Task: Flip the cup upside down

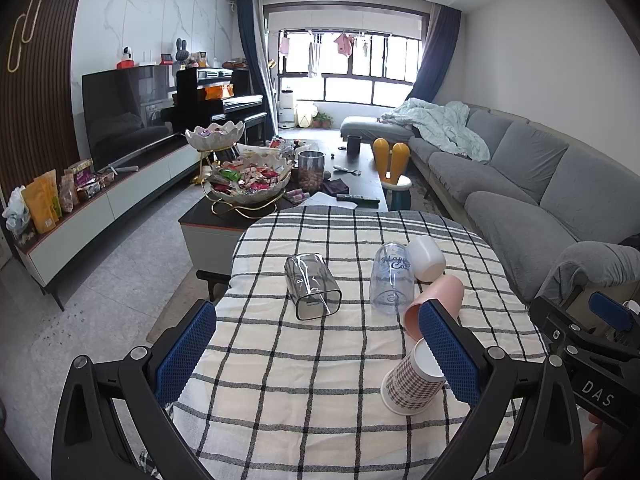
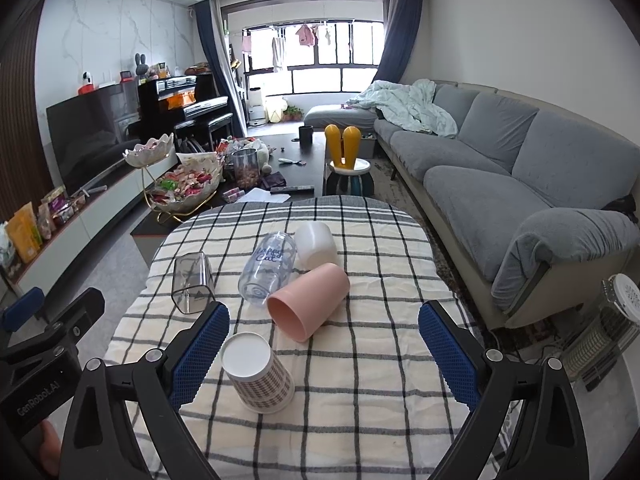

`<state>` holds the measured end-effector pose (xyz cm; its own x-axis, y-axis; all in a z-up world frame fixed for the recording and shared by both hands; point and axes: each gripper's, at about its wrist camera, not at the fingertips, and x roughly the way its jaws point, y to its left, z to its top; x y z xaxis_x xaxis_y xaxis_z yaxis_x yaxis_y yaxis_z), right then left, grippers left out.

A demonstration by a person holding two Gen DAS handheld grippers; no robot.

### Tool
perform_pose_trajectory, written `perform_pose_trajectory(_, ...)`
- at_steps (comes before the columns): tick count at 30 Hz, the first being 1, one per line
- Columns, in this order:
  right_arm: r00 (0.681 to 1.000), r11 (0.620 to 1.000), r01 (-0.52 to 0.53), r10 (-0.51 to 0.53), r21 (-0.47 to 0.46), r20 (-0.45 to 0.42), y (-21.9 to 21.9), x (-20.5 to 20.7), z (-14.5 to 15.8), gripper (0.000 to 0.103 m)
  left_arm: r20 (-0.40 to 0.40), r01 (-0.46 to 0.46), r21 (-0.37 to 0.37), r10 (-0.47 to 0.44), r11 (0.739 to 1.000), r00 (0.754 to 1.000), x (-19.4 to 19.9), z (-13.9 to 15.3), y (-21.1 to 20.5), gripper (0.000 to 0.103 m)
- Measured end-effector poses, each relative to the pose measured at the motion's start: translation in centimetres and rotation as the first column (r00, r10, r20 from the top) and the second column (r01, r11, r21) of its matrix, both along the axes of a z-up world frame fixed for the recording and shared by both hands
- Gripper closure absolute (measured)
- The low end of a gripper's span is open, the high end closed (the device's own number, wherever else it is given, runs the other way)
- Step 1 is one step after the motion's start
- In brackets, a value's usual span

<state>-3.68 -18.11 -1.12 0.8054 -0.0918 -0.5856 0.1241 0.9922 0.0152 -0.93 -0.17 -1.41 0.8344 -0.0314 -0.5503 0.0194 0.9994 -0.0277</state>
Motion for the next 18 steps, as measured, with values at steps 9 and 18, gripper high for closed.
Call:
perform_pose_trajectory(9, 1.0, 1.0, 0.001, -0.001, -0.001, 0.002, 0.03, 0.0, -0.04, 0.007, -0.007, 0.004, -0.001, -0.004, 1.0, 1.0, 0.12, -0.18, -0.16, 0.0)
perform_pose_trajectory(18, 1.0, 1.0, 0.001, -0.001, -0.002, 0.002, 0.03, 0.01, -0.07, 0.007, -0.026, 0.006, -0.017, -0.007, 1.0, 1.0, 0.23, -0.52, -0.24, 0.0)
